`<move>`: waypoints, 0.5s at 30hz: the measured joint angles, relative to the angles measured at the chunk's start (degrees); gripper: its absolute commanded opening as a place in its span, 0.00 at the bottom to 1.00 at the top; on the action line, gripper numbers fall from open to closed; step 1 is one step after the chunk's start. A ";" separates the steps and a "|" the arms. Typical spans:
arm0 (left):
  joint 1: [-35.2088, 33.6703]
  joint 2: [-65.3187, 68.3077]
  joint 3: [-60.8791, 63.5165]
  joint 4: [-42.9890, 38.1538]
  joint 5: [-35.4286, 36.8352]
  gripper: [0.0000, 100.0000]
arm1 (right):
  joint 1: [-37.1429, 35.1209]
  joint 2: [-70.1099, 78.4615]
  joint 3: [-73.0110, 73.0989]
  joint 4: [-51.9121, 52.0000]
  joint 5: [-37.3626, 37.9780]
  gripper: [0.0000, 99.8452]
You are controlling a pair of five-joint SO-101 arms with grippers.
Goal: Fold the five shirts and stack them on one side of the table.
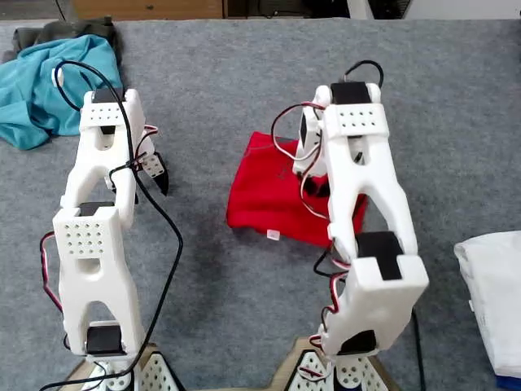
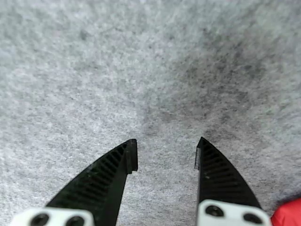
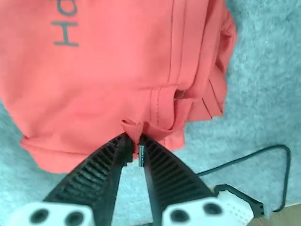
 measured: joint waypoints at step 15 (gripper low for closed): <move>0.00 0.00 0.00 0.00 0.00 0.21 | 0.70 -5.45 17.23 -1.85 5.19 0.08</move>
